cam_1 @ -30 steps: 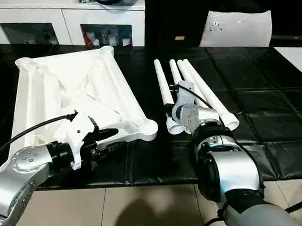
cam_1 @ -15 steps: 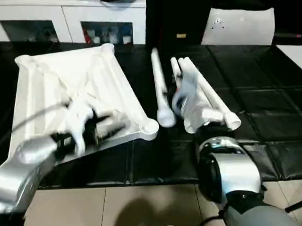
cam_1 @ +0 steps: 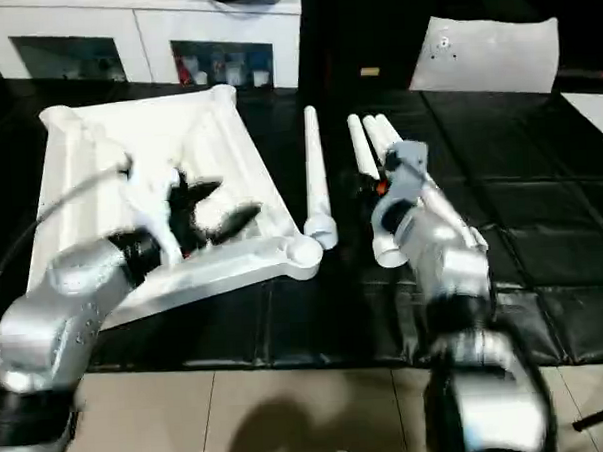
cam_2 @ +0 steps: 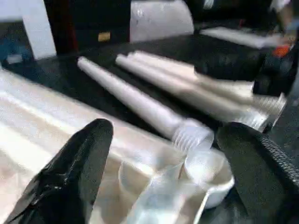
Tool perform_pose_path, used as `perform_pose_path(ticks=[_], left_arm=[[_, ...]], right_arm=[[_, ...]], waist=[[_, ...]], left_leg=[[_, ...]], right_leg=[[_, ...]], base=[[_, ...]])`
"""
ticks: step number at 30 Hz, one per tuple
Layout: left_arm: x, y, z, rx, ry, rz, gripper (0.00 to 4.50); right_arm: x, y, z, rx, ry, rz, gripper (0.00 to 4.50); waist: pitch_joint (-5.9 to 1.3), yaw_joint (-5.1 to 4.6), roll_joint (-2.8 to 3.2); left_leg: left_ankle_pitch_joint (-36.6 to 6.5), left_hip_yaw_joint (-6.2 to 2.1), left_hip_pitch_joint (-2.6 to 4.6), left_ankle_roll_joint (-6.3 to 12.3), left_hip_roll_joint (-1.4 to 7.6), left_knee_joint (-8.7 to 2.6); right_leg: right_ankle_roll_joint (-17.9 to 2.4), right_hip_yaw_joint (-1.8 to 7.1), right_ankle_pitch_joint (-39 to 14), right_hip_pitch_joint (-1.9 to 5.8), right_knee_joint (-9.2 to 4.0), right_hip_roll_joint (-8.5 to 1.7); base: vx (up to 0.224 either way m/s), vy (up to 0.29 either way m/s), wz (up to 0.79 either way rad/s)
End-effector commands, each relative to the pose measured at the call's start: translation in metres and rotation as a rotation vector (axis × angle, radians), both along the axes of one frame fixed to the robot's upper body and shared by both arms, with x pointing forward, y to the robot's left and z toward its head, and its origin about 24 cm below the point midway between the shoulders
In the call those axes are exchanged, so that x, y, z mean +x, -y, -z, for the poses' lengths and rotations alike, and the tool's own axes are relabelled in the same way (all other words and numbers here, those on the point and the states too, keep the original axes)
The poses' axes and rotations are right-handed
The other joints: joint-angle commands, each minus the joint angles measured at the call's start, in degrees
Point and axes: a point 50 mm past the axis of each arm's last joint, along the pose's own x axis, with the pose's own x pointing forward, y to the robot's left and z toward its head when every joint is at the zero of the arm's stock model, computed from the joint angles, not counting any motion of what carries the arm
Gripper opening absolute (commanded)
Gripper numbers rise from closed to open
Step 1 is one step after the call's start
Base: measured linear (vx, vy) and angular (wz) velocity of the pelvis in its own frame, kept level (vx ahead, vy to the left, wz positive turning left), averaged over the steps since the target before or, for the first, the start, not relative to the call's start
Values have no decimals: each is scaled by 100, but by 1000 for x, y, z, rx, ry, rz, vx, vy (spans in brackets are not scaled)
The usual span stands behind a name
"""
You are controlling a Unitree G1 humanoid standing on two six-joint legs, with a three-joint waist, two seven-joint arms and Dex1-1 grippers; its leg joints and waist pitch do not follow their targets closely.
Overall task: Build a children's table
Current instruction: Pick table leg
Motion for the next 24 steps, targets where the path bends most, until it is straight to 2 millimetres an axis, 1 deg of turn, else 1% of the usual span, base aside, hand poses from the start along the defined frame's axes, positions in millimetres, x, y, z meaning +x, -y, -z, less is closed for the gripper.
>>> perform_pose_path(ticks=[1, 2, 3, 4, 5, 6, 7, 8, 9, 10, 11, 12, 13, 14, 15, 16, 17, 18, 19, 20, 21, 22, 23, 24], left_arm=[[-1, -1, 0, 10, 20, -46, 435], [-3, -2, 2, 13, 26, -63, 443], [-4, -2, 3, 13, 28, -71, 443], [-5, -2, 4, 12, 28, -72, 448], [-6, -2, 4, 11, 28, -73, 450], [-8, -6, 6, 10, 53, -170, 450], [-9, -8, 6, 10, 62, -205, 450], [-10, -9, 6, 3, 65, -234, 450], [-12, -10, 6, -12, 70, -251, 450], [-13, -11, 4, -20, 81, -266, 450], [-15, -13, 3, -19, 104, -286, 450], [-15, -13, 3, -19, 104, -286, 450], [-17, -17, 1, -10, 153, -343, 450], [-18, -18, 2, -16, 148, -351, 450], [-20, -20, 3, -28, 133, -353, 450], [-22, -21, 5, -26, 127, -350, 450], [-24, -21, 6, -21, 123, -351, 450], [-26, -22, 7, -16, 123, -356, 450], [-27, -22, 7, -14, 122, -358, 450], [-27, -22, 8, -18, 117, -363, 450], [-29, -22, 9, -30, 103, -373, 450], [-29, -22, 9, -30, 103, -373, 450], [-29, -22, 8, -39, 106, -375, 450], [-29, -22, 8, -41, 109, -374, 450]], right_arm=[[-3, -4, -10, -22, 46, 16, 129], [-6, -7, -10, -41, 58, 22, 143], [-9, -10, -11, -59, 67, 18, 143], [-10, -11, -11, -65, 69, 15, 149], [-11, -12, -11, -73, 73, 12, 160], [-22, -19, -10, -166, 86, 54, 160], [-26, -21, -10, -191, 94, 76, 160], [-30, -23, -11, -196, 98, 92, 160], [-34, -24, -11, -180, 93, 91, 179], [-39, -25, -11, -176, 95, 81, 179], [-45, -26, -13, -169, 108, 80, 196], [-45, -26, -13, -169, 108, 80, 196], [-57, -27, -17, -155, 138, 95, 206], [-61, -26, -17, -148, 146, 103, 215], [-68, -24, -19, -149, 163, 114, 223], [-72, -23, -18, -158, 169, 117, 231], [-77, -21, -17, -173, 168, 126, 240], [-81, -20, -16, -186, 164, 135, 254], [-83, -19, -16, -191, 164, 140, 261], [-85, -19, -15, -196, 161, 146, 267], [-90, -16, -13, -204, 149, 157, 267], [-90, -16, -13, -204, 149, 157, 286], [-92, -14, -13, -204, 140, 175, 286], [-93, -14, -13, -205, 137, 183, 296]], waist=[[-413, 6, 29], [-412, -2, 36], [-398, -2, 35], [-395, -12, 40], [-391, -10, 45], [-365, -12, 26], [-356, 11, 39], [-365, -13, 10], [-375, -21, 13], [-366, -16, 5], [-352, -18, 5], [-334, -27, 2], [-332, -28, -2], [-328, -14, 10], [-330, -4, 20], [-323, -19, 18], [-319, -27, 39], [-315, -35, 35], [-314, -36, 56], [-309, -51, 42], [-303, -53, 45], [-275, -59, 50], [-221, 16, -31], [-199, -14, 77]], left_leg=[[71, -27, 88, 506, 384, -384], [27, -40, 90, 480, 392, -400], [14, -43, 85, 460, 398, -412], [-208, -43, 99, 372, 390, -425], [-251, -41, 103, 344, 389, -427], [-360, -39, 92, 274, 397, -445], [-297, -47, 85, 229, 415, -455], [-237, -51, 77, 203, 405, -458], [-258, -46, 74, 197, 382, -450], [-322, -48, 73, 198, 383, -459], [-481, -54, 73, 174, 387, -472], [-647, -59, 71, 134, 387, -487], [-728, -58, 75, 113, 383, -494], [-755, -60, 86, 74, 403, -494], [-729, -63, 88, 46, 404, -505], [-747, -68, 77, 28, 400, -512], [-865, -71, 87, -6, 390, -520], [-913, -73, 80, -43, 388, -525], [-937, -77, 77, -64, 386, -526], [-1035, -78, 76, -83, 381, -533], [-1228, -79, 99, -120, 379, -543], [-1860, -86, 171, -199, 387, -569], [-2302, -272, -155, 90, 229, -676], [-2870, -310, -21, 183, 154, -598]], right_leg=[[-1533, 278, 467, 351, -376, -446], [-1518, 271, 435, 353, -373, -441], [-1483, 272, 396, 347, -388, -437], [-1441, 274, 151, 345, -408, -440], [-1428, 276, 90, 338, -418, -436], [-1382, 283, -35, 333, -439, -431], [-1314, 285, 11, 342, -441, -431], [-1243, 290, 124, 350, -429, -431], [-1203, 299, 124, 356, -429, -430], [-1176, 302, 63, 355, -444, -433], [-1101, 303, -138, 342, -471, -429], [-1013, 304, -418, 329, -494, -429], [-968, 302, -577, 319, -512, -421], [-859, 318, -615, 301, -521, -426], [-796, 316, -567, 295, -519, -420], [-780, 315, -566, 290, -513, -416], [-756, 311, -683, 276, -521, -407], [-715, 315, -728, 273, -534, -399], [-706, 317, -726, 273, -532, -400], [-693, 317, -819, 260, -546, -398], [-663, 313, -1036, 267, -553, -395], [-564, 308, -1774, 263, -608, -401], [-394, 67, -2656, 540, -654, -546], [-67, -87, -4195, 501, -859, -659]], base=[[0, 0, 0], [0, 0, 0], [0, 0, 0], [0, 0, 0], [0, 0, 0], [0, 0, 0], [0, 0, 0], [0, 0, 0], [0, 0, 0], [0, 0, 0], [0, 0, 0], [0, 0, 0], [0, 0, 0], [0, 0, 0], [0, 0, 0], [0, 0, 0], [0, 0, 0], [0, 0, 0], [0, 0, 0], [0, 0, 0], [0, 0, 0], [0, 0, 0], [0, 0, 0], [0, 0, 0]])
